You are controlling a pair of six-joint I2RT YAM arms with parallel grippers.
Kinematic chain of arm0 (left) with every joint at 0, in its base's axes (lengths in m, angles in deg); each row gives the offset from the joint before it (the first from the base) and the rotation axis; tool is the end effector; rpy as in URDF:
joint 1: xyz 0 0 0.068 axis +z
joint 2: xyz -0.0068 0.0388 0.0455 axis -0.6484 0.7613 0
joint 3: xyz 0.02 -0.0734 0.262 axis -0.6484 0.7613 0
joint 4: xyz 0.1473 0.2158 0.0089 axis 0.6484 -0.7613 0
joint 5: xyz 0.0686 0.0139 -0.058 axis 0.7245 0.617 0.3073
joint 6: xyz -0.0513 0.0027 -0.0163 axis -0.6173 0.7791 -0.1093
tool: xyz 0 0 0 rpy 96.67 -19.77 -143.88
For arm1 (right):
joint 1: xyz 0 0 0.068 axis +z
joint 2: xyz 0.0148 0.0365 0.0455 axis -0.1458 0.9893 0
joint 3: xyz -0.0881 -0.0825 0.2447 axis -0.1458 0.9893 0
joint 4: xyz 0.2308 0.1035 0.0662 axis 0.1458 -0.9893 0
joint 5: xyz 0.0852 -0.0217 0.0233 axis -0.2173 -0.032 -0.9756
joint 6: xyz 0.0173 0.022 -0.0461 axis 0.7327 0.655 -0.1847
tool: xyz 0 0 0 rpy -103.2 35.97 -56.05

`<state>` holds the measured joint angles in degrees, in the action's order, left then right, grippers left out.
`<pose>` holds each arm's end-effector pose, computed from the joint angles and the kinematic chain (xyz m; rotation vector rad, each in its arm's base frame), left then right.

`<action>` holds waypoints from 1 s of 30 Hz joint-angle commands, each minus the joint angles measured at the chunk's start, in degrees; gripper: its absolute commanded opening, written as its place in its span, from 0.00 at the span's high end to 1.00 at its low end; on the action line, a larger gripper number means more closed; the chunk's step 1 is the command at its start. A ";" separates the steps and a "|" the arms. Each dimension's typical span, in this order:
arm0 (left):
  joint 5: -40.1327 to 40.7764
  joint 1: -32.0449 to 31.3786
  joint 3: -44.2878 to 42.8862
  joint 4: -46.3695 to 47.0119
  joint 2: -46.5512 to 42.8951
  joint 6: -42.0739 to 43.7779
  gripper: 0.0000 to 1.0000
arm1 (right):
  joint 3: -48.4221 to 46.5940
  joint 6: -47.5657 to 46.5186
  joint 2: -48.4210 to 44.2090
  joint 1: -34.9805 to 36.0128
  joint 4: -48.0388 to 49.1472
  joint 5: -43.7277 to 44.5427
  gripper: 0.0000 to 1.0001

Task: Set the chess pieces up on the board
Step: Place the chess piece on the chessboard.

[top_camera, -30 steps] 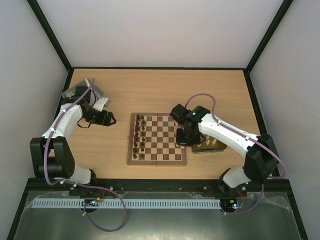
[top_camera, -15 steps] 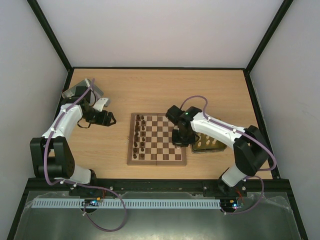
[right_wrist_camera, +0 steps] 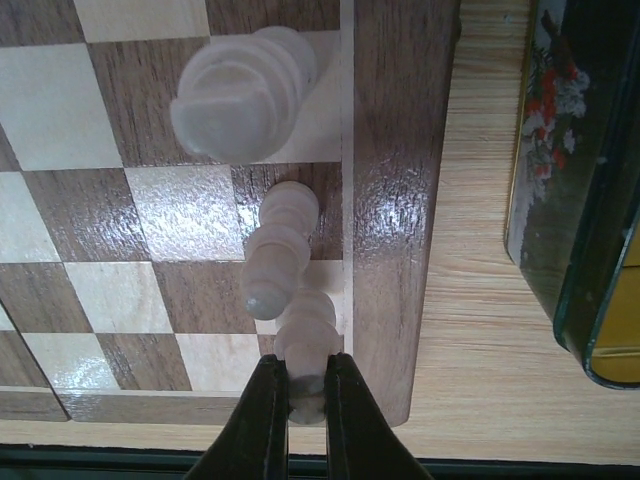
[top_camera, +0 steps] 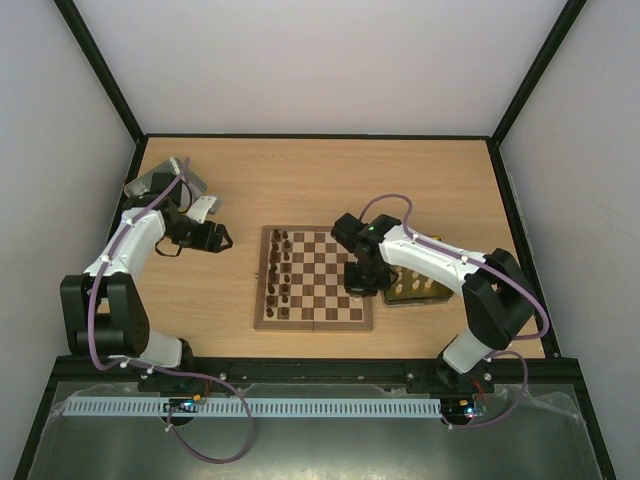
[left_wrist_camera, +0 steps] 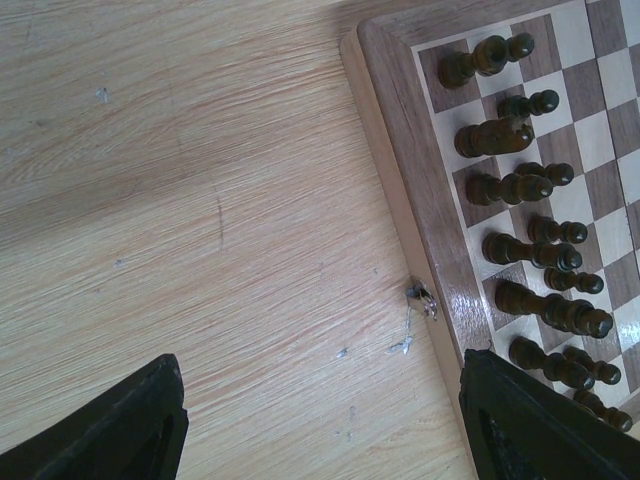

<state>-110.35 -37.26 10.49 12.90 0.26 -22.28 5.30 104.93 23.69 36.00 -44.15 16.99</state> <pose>0.2748 -0.0009 0.2380 0.4023 2.6426 -0.5542 0.1936 0.2030 0.2094 0.0072 -2.9775 -0.3702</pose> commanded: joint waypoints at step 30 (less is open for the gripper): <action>-0.48 -0.26 1.52 1.03 -0.54 -0.76 0.25 | 0.36 -0.79 2.42 0.90 0.18 -0.85 0.86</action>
<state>-110.35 -37.26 11.25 13.82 0.26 -22.72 5.62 104.36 25.11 36.39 -43.51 15.57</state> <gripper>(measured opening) 0.753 0.141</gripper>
